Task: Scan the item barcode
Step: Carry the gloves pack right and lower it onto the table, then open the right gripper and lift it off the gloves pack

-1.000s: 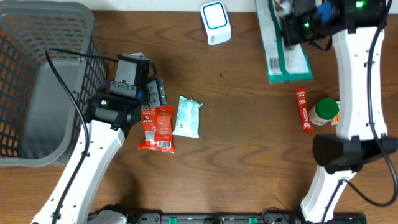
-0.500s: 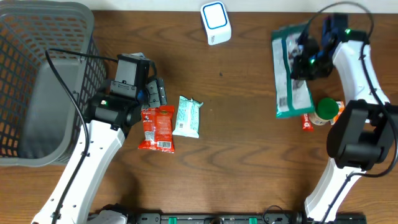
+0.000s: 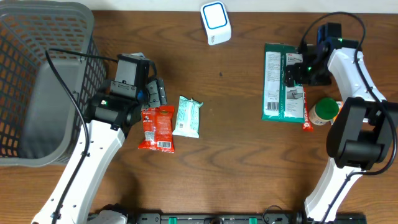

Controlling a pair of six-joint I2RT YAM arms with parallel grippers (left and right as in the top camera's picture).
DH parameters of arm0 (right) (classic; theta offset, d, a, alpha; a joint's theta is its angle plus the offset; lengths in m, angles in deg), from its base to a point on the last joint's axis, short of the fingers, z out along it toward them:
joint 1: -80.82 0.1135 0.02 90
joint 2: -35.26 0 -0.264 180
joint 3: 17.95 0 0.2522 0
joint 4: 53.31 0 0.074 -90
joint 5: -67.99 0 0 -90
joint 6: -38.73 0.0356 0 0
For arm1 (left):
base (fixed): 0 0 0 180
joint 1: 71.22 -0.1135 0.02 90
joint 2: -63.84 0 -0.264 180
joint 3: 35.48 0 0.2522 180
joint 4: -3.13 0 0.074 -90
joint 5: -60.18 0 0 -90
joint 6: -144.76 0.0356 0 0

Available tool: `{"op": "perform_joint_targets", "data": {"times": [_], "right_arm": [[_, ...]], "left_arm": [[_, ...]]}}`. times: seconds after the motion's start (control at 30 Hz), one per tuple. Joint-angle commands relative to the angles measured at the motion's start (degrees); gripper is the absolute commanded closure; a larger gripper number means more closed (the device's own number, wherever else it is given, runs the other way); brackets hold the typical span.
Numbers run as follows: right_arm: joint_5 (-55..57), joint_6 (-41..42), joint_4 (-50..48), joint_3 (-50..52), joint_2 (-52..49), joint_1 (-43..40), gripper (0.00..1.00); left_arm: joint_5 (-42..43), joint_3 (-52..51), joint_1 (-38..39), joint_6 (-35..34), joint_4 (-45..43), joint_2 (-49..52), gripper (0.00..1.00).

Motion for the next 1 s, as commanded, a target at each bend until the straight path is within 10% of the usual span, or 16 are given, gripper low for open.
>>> {"op": "perform_joint_targets", "data": {"times": [0.0, 0.17, 0.67, 0.97], "right_arm": [[-4.98, 4.66, 2.03, -4.33, 2.08, 0.24, 0.17], [-16.79, 5.95, 2.14, -3.37, 2.08, 2.64, 0.99], [4.09, 14.56, -20.98, 14.62, 2.05, 16.63, 0.99], [14.88, 15.13, -18.18, 17.53, 2.05, 15.47, 0.99]], "left_arm": [[-0.74, -0.02, -0.17, 0.37, 0.0, -0.33, 0.16], [-0.74, -0.02, -0.17, 0.37, 0.0, -0.33, 0.16], [-0.74, -0.02, -0.17, 0.35, 0.0, -0.33, 0.16], [-0.74, -0.02, -0.17, 0.37, 0.0, -0.33, 0.16]]}}
